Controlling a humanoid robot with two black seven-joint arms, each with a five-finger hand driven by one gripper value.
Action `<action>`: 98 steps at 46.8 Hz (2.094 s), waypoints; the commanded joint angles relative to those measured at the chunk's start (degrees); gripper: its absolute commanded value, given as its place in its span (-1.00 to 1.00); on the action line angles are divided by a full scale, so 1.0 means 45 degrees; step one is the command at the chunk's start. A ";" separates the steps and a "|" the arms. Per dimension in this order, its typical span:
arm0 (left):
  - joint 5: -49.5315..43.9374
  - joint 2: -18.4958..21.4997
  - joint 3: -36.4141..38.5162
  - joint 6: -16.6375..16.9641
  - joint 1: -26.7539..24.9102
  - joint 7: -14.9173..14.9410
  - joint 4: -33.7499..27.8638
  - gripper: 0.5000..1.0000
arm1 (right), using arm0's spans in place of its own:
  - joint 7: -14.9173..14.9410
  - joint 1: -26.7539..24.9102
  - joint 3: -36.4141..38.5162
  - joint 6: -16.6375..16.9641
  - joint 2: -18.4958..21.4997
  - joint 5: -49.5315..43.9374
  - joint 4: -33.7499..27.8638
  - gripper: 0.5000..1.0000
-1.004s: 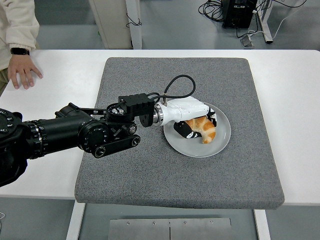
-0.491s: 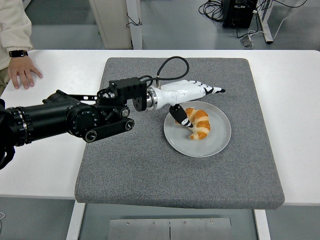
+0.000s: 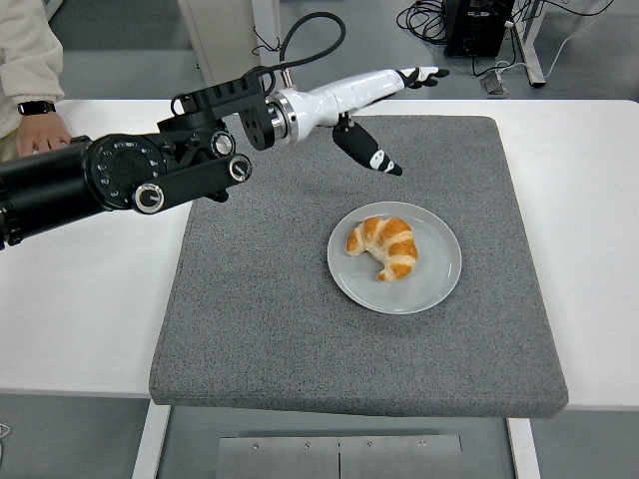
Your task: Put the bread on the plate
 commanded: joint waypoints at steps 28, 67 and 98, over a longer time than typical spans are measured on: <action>-0.7350 0.0981 -0.4107 -0.0317 0.1503 0.0722 0.2919 0.88 | -0.0001 0.0000 -0.0017 0.0000 0.0000 0.0000 -0.0003 1.00; -0.9851 -0.1304 -0.7175 -0.4361 0.3534 0.0722 0.8663 0.88 | -0.0001 0.0000 0.0002 0.0000 0.0000 0.0000 -0.0003 1.00; -0.9851 -0.1363 -0.7761 -0.4517 0.4297 0.0663 0.8702 0.88 | -0.0021 -0.0273 -0.0037 0.0020 0.0000 -0.0020 0.0056 1.00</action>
